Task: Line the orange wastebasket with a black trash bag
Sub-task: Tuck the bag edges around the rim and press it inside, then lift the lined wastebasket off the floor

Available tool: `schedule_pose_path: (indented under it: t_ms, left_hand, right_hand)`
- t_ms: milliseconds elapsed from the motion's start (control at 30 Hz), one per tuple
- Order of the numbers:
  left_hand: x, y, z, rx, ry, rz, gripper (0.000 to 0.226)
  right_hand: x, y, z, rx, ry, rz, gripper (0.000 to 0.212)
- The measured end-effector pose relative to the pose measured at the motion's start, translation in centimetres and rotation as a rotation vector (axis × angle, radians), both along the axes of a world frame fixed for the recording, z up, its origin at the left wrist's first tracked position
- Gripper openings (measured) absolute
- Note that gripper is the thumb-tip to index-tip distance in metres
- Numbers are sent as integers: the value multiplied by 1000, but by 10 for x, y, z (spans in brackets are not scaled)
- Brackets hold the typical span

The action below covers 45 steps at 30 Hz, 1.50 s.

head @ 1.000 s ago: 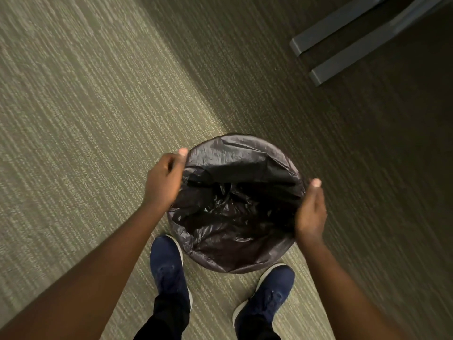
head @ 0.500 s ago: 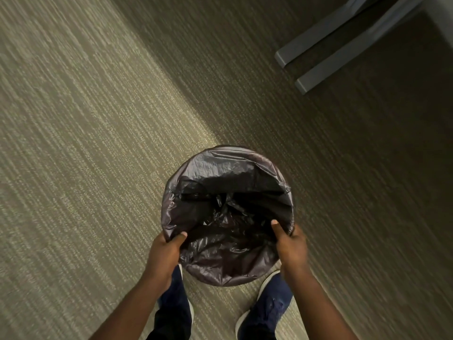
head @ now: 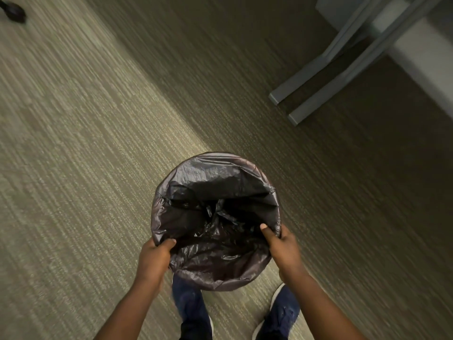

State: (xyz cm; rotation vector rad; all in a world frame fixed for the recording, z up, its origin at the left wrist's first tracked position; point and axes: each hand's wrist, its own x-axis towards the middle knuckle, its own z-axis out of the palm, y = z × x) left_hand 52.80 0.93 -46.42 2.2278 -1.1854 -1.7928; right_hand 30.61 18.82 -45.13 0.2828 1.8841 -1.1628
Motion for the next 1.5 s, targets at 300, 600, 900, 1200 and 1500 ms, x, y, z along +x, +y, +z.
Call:
schedule_pose_path:
  t_ms: [300, 600, 900, 1200, 1500]
  left_hand:
    - [-30, -71, 54, -79, 48, -17, 11]
    - [-132, -69, -1, -123, 111, 11, 9]
    - [-333, -18, -74, -143, 261, -142, 21]
    - [-476, 12, -86, -91, 604, -336, 59]
    - [-539, 60, -100, -177, 638, -574, 72]
  right_hand:
    - [-6, -64, 67, -86, -116, -25, 35]
    - [-78, -59, -7, -24, -77, -137, 17]
    - [-243, 5, -71, 59, 67, -263, 34]
    - [-359, 31, -88, -9, 69, -502, 40]
    - [-401, 44, -105, -138, 52, -661, 44]
